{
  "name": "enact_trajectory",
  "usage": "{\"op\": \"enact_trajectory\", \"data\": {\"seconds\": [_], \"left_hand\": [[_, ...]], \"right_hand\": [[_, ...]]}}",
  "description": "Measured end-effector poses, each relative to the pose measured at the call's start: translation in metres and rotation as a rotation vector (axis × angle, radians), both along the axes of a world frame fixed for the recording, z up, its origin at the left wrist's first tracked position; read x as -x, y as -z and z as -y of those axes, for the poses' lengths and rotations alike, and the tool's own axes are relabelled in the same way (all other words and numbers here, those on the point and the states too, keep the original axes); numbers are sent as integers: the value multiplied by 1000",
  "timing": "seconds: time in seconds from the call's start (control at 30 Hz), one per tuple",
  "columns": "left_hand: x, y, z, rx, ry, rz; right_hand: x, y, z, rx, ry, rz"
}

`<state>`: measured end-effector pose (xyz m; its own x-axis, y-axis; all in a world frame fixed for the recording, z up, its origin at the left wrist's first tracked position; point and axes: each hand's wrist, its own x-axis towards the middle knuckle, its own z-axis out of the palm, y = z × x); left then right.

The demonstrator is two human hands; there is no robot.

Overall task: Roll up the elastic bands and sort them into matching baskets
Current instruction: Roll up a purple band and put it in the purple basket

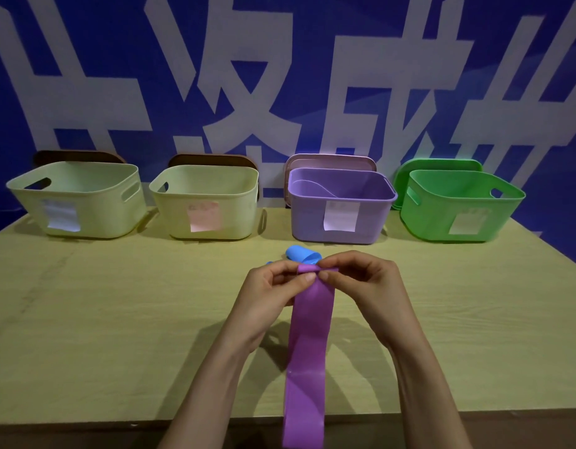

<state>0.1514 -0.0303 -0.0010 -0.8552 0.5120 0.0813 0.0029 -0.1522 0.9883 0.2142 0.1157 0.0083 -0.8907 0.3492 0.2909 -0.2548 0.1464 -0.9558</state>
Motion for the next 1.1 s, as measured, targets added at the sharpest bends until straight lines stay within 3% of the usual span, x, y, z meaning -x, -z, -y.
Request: {"op": "enact_trajectory", "data": {"seconds": [0.3, 0.47, 0.67, 0.9, 1.1], "left_hand": [[-2, 0, -5, -33, -58, 53], [-6, -1, -7, -79, -89, 109], [-6, 0, -7, -92, -115, 53], [-6, -2, -5, -47, -103, -32], [-7, -3, -3, -60, -51, 72]], "right_hand": [[2, -1, 5, -26, 51, -9], [-4, -3, 3, 20, -50, -8], [-3, 5, 4, 66, 10, 97], [-7, 5, 4, 28, 14, 60], [-7, 4, 3, 86, 18, 18]]}}
